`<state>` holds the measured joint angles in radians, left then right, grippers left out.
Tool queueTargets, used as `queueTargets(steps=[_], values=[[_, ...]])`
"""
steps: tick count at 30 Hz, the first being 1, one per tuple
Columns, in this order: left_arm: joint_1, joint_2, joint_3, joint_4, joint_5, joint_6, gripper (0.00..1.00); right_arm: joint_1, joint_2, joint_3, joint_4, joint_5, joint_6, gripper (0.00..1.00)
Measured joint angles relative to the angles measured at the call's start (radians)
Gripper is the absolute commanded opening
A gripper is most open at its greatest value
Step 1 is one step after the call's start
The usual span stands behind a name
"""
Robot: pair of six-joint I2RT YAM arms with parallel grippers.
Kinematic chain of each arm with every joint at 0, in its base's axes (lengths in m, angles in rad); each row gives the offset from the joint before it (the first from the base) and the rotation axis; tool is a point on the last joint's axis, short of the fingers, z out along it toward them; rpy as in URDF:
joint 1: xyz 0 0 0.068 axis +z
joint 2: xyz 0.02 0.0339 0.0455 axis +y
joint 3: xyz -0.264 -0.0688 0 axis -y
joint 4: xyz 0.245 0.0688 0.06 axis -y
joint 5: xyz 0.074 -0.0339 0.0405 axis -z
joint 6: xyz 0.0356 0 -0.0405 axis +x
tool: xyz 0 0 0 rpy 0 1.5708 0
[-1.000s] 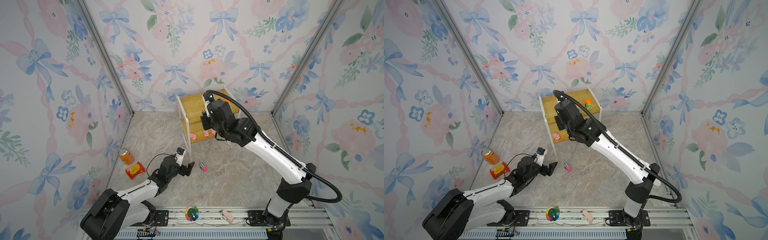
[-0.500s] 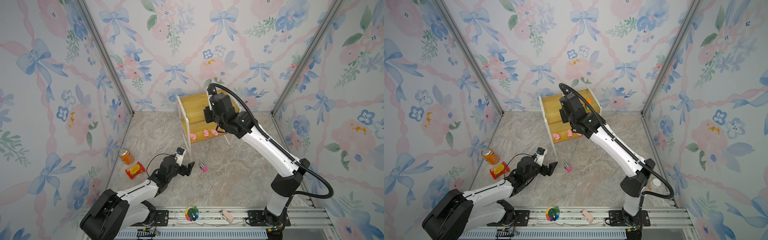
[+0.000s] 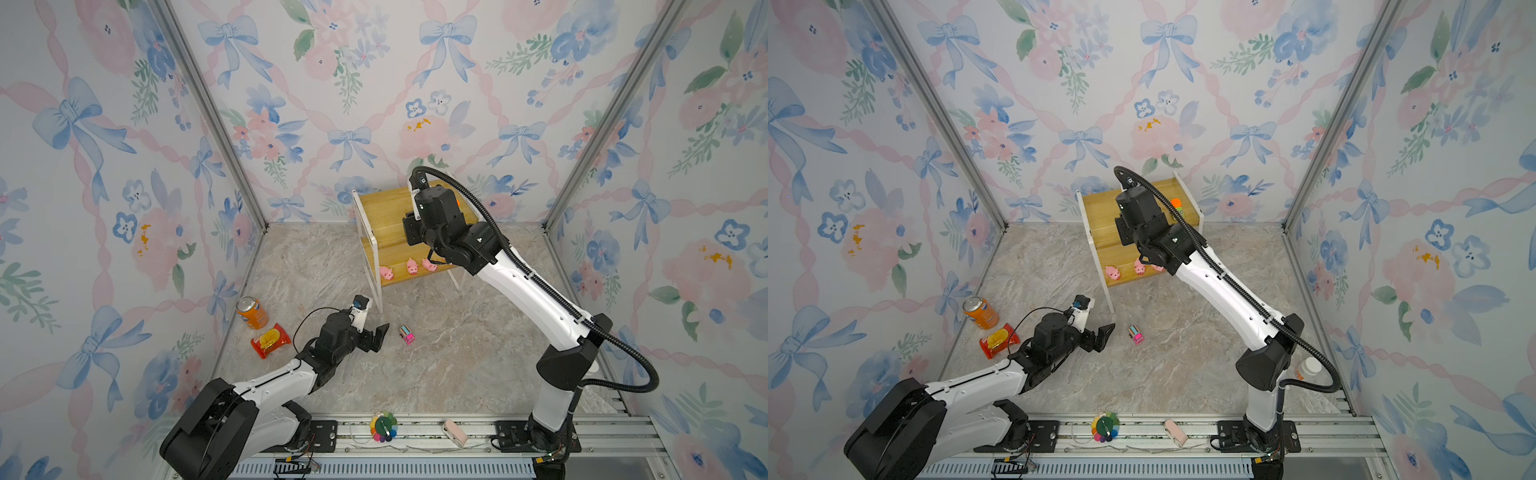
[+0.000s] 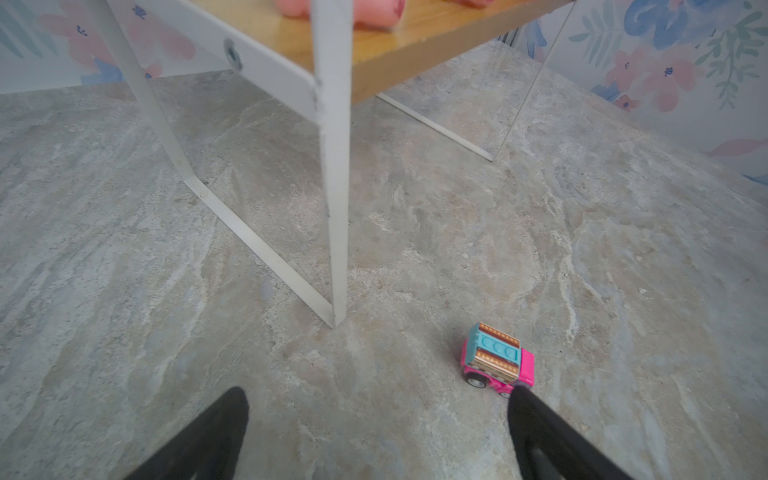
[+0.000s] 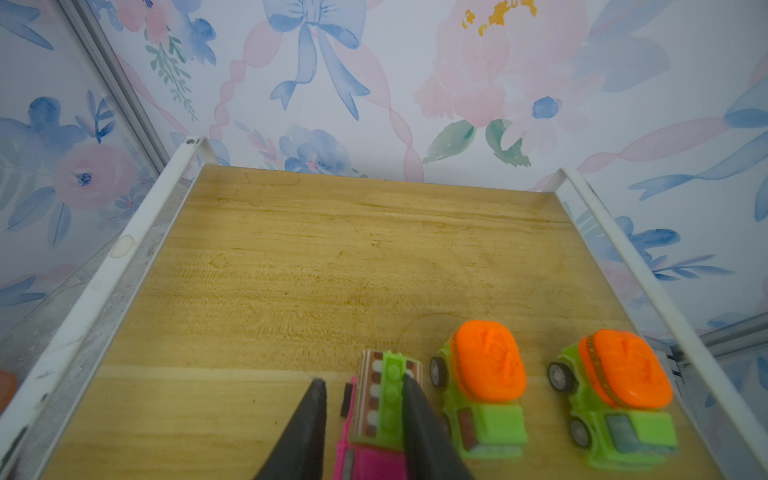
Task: Place and organize the plastic toys onto the shelf
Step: 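Lower the pink truck onto the top shelf and open the right gripper, then withdraw the right gripper over the last pink truck with blue top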
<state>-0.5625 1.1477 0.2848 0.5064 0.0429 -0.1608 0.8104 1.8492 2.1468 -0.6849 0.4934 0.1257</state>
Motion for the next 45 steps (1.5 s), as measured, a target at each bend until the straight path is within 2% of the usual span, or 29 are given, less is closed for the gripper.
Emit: queueTargets(steps=[10,16,31,38,45], values=[[0.0,0.014,0.009,0.0,0.004,0.0,0.98,-0.013,0.0,-0.005,0.002,-0.015,-0.009,0.36],[0.0,0.014,0.011,0.0,0.004,0.0,0.98,-0.017,-0.037,-0.074,0.058,-0.042,-0.039,0.38],[0.0,0.026,0.017,0.0,0.004,0.0,0.98,-0.028,-0.23,-0.289,0.177,-0.169,-0.078,0.44],[0.0,0.034,0.021,0.0,0.011,0.0,0.98,-0.037,-0.311,-0.38,0.212,-0.188,-0.078,0.43],[0.0,0.033,0.021,0.0,0.011,0.0,0.98,-0.049,-0.489,-0.56,0.215,-0.268,-0.035,0.49]])
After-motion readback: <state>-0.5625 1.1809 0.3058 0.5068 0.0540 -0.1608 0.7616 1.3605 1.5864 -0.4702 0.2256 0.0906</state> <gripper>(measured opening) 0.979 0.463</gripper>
